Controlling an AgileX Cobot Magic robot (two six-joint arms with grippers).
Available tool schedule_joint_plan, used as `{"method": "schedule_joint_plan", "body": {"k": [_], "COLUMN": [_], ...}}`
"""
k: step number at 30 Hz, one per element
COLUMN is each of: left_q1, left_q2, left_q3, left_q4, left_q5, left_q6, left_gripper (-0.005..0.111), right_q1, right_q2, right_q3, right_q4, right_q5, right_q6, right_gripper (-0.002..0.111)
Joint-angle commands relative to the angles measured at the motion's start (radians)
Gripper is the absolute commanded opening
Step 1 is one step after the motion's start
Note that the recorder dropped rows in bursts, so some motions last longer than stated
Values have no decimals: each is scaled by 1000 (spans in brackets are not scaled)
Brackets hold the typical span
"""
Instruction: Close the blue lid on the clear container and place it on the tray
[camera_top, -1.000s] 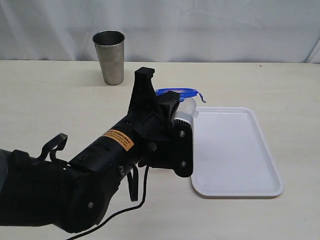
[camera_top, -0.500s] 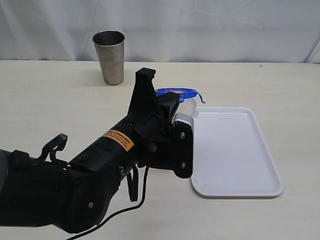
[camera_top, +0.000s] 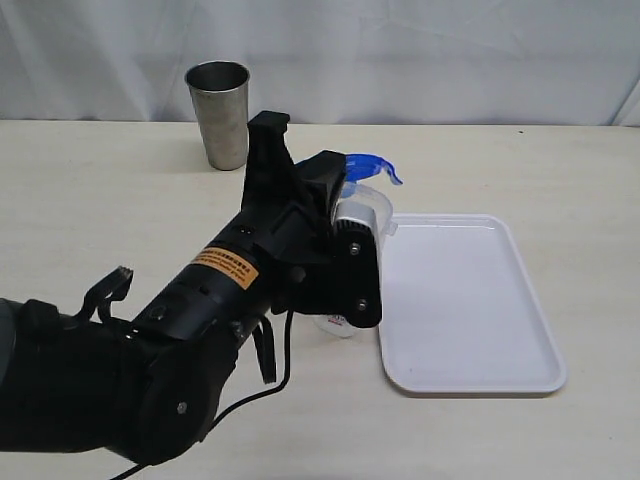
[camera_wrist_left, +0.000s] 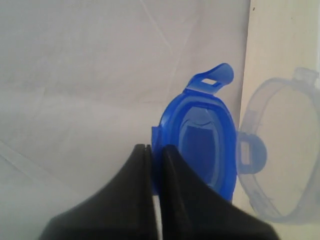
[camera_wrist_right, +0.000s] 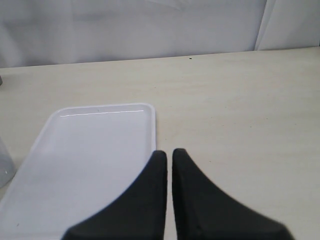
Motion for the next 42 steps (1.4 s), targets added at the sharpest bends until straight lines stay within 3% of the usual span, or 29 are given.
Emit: {"method": "schedule_joint_plan", "body": {"k": [1, 9, 17, 22, 25, 34, 42], "left_q1": [-3, 21, 77, 79, 79, -42, -67], "left_q2": [-4, -4, -4, -4, -4, -4, -4], "left_q3": [2, 2, 2, 2, 2, 2, 36], "left_q4": [-12, -36, 75, 107, 107, 66, 99], "left_q5": [-35, -40, -48, -191, -212, -212, -212], "left_q6": [-10, -30, -118, -88, -70, -22, 64], "left_gripper": [0, 0, 0, 0, 0, 0, 0], "right_q1": [1, 1, 1, 1, 1, 1, 1], "right_q2": [-4, -4, -4, -4, -4, -4, -4], "right_q3": [2, 2, 2, 2, 2, 2, 2], "right_q4": [-1, -1, -1, -1, -1, -1, -1], "right_q5": [-3, -3, -3, -3, -3, -3, -3], "right_q6": [-1, -1, -1, -1, -1, -1, -1], "right_gripper": [4, 4, 4, 4, 4, 4, 4]}}
